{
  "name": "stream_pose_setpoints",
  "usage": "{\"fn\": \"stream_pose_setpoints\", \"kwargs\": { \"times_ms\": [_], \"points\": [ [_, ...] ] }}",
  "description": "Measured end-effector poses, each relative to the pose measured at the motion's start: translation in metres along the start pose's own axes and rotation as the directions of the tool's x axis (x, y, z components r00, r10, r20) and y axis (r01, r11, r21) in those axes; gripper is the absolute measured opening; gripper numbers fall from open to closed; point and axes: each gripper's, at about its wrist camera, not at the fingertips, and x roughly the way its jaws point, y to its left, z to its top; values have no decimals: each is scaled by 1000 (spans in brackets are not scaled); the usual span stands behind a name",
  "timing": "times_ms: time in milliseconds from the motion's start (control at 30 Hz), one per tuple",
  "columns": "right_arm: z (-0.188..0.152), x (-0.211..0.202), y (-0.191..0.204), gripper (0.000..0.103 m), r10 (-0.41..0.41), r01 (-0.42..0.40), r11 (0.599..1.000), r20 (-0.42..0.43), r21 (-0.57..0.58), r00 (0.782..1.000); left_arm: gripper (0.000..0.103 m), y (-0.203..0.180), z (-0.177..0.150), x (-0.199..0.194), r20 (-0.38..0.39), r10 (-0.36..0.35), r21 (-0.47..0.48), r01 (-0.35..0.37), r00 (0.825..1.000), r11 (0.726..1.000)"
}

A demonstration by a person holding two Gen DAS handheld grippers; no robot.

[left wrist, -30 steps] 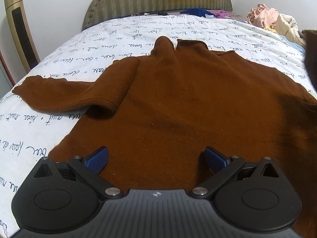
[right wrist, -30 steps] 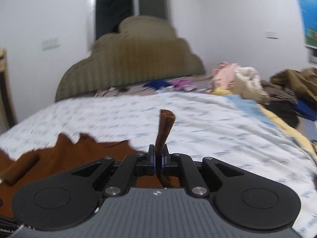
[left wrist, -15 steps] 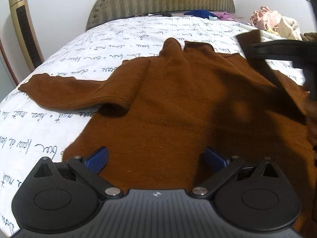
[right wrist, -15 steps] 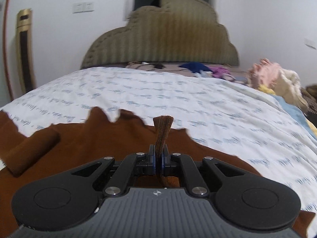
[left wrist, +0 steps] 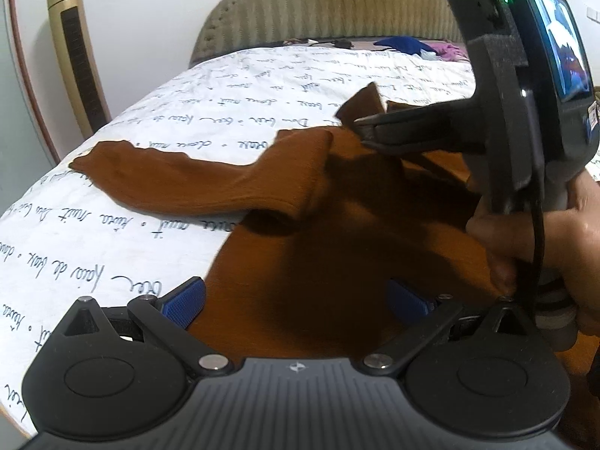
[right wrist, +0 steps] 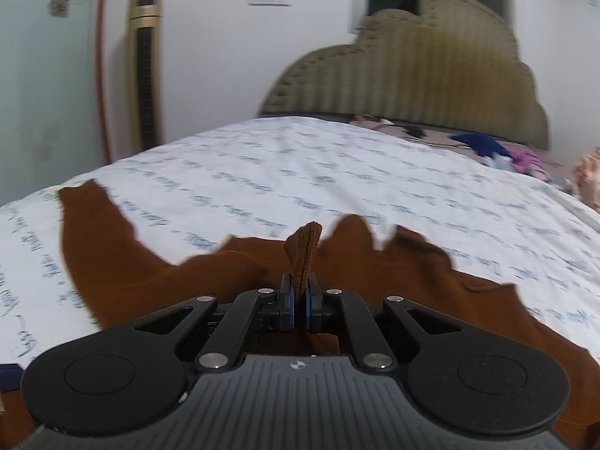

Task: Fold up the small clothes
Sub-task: 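Carry the held sleeve across the sweater body with the right tool, then open the right tool to lay the sleeve on the body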

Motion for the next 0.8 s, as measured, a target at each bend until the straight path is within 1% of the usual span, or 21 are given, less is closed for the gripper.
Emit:
{"fn": "stream_pose_setpoints", "kwargs": {
  "times_ms": [100, 200, 267, 300, 333, 367, 467, 533, 600, 700, 733, 800],
  "points": [
    [2, 3, 13, 11, 39, -39, 999, 0, -32, 999, 103, 5, 1, 0, -1, 13, -15, -13, 1000, 1000],
    [3, 8, 21, 11, 63, -63, 997, -3, -34, 998, 103, 8, 2, 3, -5, 26, -23, -26, 1000, 999],
    [2, 15, 19, 13, 98, -99, 995, -38, -19, 994, 103, 11, 2, 3, -10, 30, -29, -30, 1000, 999],
    [0, 18, 18, 17, 120, -120, 993, -63, -4, 991, 103, 13, 2, 2, -11, 31, -31, -32, 999, 999],
    [-2, 19, 16, 33, 137, -136, 991, -84, 14, 987, 103, 15, 2, 2, -8, 34, -32, -34, 999, 999],
    [-4, 17, 13, 44, 140, -138, 990, -86, 30, 986, 103, 17, 3, 1, -3, 40, -32, -40, 999, 999],
    [-8, -6, 1, 44, 128, -126, 991, -39, 51, 991, 103, 29, 6, -1, 9, 72, -38, -72, 997, 997],
    [-12, -21, -10, 44, 118, -114, 989, -38, 91, 992, 103, 42, 8, 1, 10, 98, -60, -97, 995, 993],
    [-18, -24, -22, 44, 107, -96, 987, -77, 132, 991, 103, 56, 11, 5, -2, 119, -93, -119, 993, 989],
    [-35, -7, -27, 45, 104, -75, 987, -212, 141, 972, 103, 77, 14, 14, -29, 138, -136, -140, 990, 981],
    [-41, -3, -25, 46, 97, -71, 990, -228, 119, 969, 103, 84, 15, 17, -35, 144, -143, -148, 989, 979],
    [-41, -8, -20, 48, 79, -62, 994, -209, 87, 975, 103, 104, 21, 22, -39, 168, -164, -172, 985, 971]
  ]
}}
